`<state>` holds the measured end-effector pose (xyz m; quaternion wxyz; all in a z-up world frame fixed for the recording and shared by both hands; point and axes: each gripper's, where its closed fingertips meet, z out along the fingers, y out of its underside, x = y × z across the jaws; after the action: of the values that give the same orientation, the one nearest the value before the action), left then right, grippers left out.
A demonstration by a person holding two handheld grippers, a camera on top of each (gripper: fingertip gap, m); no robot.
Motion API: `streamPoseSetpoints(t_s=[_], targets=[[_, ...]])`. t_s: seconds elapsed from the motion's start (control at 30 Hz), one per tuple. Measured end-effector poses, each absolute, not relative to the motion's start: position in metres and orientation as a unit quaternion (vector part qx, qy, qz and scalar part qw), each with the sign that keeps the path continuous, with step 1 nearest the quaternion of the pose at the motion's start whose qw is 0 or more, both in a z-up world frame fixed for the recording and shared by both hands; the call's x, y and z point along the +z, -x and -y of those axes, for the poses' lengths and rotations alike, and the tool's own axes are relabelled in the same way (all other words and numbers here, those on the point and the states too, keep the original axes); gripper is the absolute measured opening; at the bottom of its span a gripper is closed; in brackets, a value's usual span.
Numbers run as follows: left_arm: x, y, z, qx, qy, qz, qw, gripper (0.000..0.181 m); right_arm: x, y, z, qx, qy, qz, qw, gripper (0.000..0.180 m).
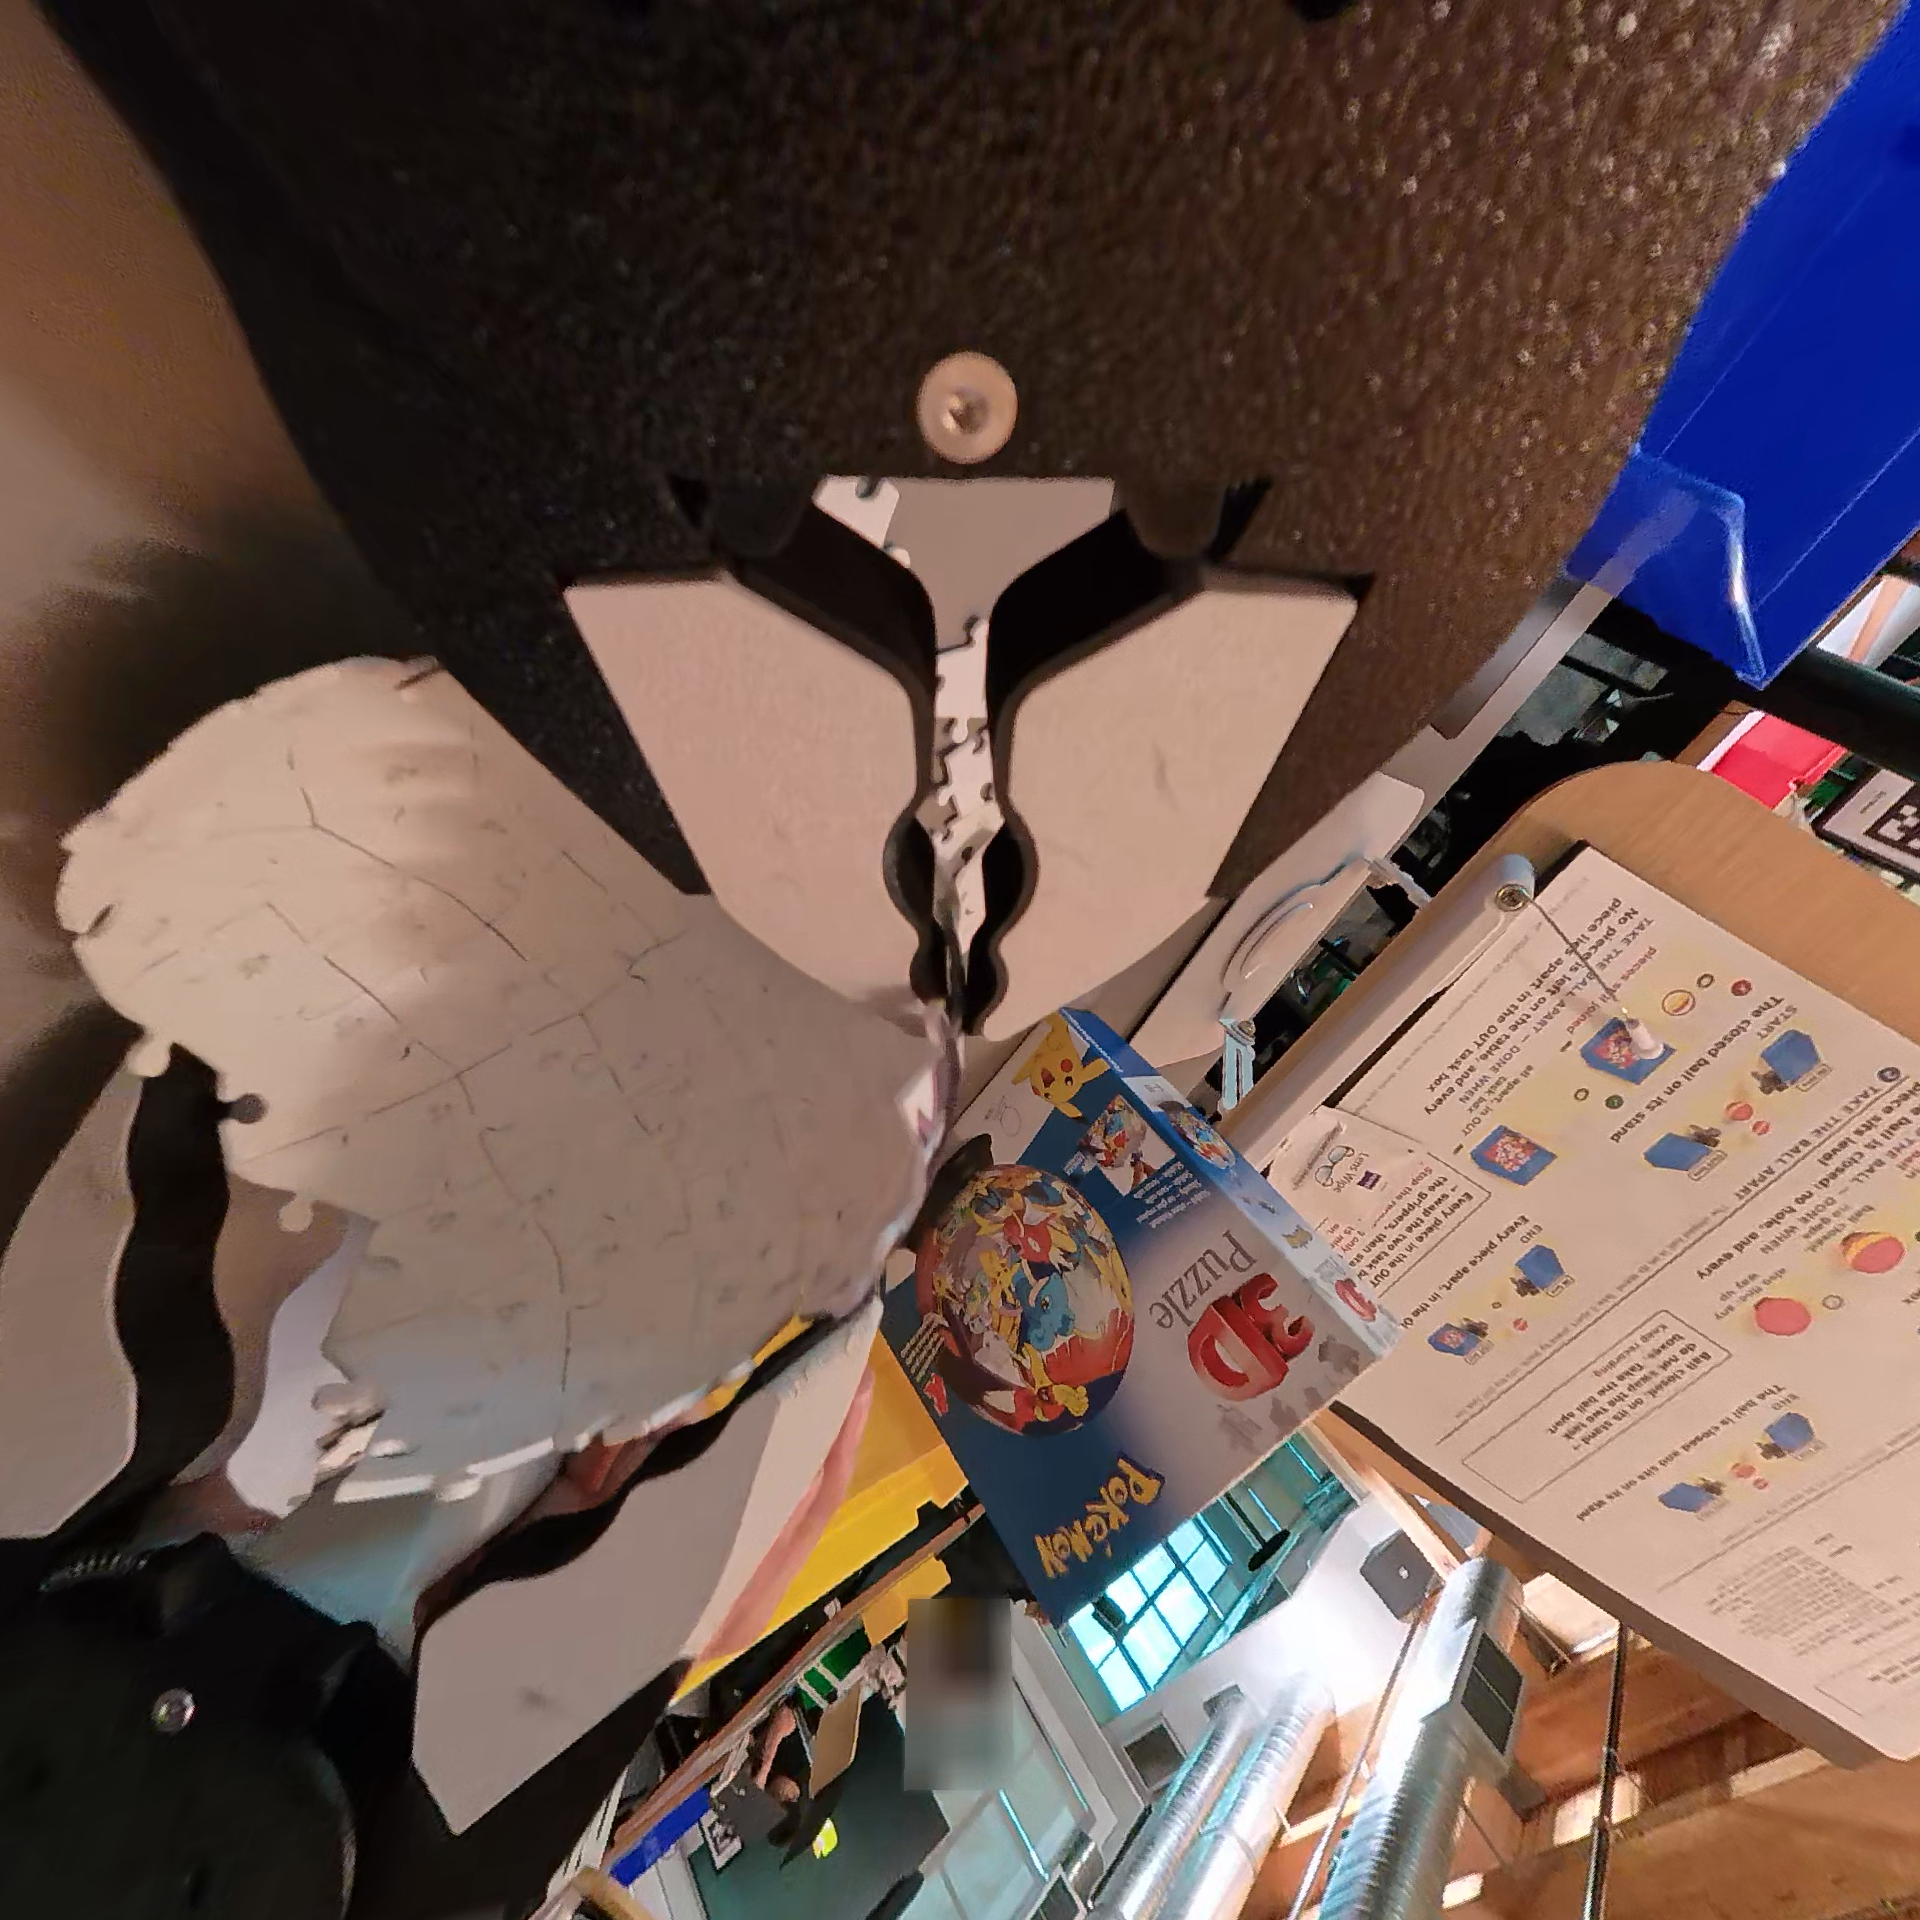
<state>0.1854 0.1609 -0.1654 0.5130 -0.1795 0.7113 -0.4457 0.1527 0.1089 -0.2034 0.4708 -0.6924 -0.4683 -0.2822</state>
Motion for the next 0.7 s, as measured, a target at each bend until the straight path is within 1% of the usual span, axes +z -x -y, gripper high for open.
streamPoseSetpoints(t_s=[0.07, 0.17, 0.2, 0.27, 0.33, 0.43, 0.57, 0.63, 0.7], targets=[[-0.164, -0.184, -0.160, -0.452, 0.179, -0.709, 0.511, 0.005, -0.202, -0.152, -0.111, -0.290, 0.686, 0.475, 0.468, 0.128], [-0.164, -0.182, -0.162, -0.446, 0.190, -0.712, 0.508, 0.014, -0.200, -0.147, -0.115, -0.313, 0.680, 0.486, 0.451, 0.126], [-0.164, -0.180, -0.161, -0.452, 0.193, -0.713, 0.500, 0.019, -0.200, -0.144, -0.116, -0.325, 0.675, 0.492, 0.444, 0.126], [-0.164, -0.173, -0.159, -0.467, 0.204, -0.715, 0.479, 0.023, -0.200, -0.138, -0.119, -0.355, 0.664, 0.503, 0.424, 0.126], [-0.168, -0.165, -0.158, -0.475, 0.219, -0.726, 0.445, 0.034, -0.200, -0.134, -0.121, -0.391, 0.653, 0.514, 0.395, 0.127], [-0.180, -0.149, -0.161, -0.459, 0.247, -0.752, 0.403, 0.043, -0.200, -0.131, -0.124, -0.442, 0.634, 0.530, 0.348, 0.128], [-0.200, -0.125, -0.177, -0.413, 0.359, -0.766, 0.338, 0.062, -0.200, -0.122, -0.128, -0.467, 0.621, 0.544, 0.316, 0.129], [-0.216, -0.108, -0.182, -0.394, 0.437, -0.759, 0.278, 0.065, -0.200, -0.115, -0.129, -0.462, 0.620, 0.548, 0.317, 0.129], [-0.234, -0.092, -0.185, -0.373, 0.507, -0.744, 0.225, 0.065, -0.200, -0.113, -0.131, -0.463, 0.620, 0.550, 0.313, 0.128]])
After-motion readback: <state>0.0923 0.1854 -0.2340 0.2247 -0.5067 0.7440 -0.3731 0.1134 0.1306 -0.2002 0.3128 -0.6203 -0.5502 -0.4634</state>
